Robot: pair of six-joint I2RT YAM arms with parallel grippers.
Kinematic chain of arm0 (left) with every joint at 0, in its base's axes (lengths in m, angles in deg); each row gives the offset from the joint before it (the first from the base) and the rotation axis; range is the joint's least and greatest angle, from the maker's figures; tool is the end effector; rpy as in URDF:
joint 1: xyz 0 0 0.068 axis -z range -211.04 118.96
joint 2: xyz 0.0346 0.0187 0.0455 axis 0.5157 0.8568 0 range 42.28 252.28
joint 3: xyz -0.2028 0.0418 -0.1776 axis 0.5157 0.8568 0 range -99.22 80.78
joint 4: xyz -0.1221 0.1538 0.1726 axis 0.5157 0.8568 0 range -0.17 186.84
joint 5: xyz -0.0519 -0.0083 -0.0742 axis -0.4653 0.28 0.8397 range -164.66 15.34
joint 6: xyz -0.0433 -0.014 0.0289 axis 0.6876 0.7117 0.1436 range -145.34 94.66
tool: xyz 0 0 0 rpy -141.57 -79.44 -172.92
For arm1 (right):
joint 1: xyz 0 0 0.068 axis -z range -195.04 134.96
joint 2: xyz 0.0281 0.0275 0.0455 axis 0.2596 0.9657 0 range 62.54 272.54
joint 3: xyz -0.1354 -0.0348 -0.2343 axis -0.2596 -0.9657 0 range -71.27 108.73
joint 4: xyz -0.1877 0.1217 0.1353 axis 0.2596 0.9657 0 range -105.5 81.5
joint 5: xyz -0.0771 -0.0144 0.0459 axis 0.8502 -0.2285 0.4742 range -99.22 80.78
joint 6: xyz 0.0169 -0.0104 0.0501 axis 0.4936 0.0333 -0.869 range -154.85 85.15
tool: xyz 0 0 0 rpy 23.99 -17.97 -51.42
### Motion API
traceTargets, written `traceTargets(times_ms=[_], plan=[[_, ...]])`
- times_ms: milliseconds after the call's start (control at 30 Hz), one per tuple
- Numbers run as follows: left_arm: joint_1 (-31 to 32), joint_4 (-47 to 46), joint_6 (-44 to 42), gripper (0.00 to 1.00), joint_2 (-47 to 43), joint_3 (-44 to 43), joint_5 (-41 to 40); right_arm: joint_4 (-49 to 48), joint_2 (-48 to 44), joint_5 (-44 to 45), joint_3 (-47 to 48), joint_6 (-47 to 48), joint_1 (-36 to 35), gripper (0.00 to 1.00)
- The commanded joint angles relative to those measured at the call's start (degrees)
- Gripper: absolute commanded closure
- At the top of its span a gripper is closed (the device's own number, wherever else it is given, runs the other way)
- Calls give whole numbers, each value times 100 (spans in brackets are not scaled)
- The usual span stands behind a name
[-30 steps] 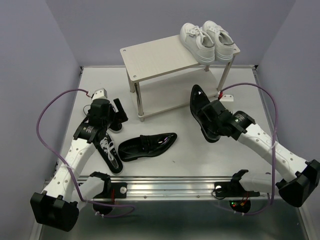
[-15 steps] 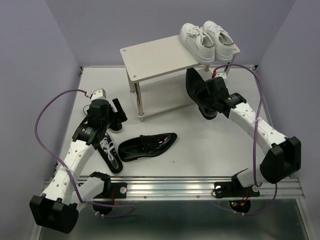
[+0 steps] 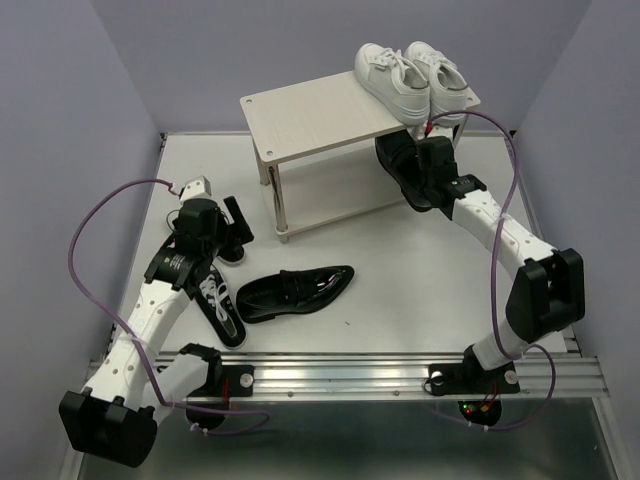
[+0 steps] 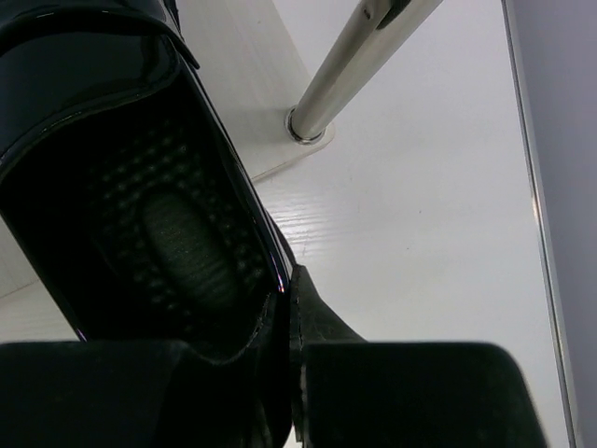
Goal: Place and organize the shoes onto the shoe shelf
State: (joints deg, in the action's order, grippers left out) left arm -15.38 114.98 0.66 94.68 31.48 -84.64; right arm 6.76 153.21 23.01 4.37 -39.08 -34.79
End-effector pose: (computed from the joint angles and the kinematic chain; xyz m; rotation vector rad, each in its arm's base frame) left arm 0.1970 -0.0488 0.3177 -0.2933 2.0459 -0.2705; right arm 0.3433 0.1031 0.3088 0.0144 2.1321 -0.3794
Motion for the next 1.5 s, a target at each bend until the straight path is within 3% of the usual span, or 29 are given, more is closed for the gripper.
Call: traceTargets(times_ms=[0,533,1467], plan=[[-10,-54,-33,1,-81,-27,-127,-1529,-234,12,-22,150,111,99],[-2,52,37,1,-169,-62,-145,-2903,-709,-322,-1350,142,506,99],[-2,175,134,1,-230,-80,-241,-3333,240,-718,-594,-350,771,99]])
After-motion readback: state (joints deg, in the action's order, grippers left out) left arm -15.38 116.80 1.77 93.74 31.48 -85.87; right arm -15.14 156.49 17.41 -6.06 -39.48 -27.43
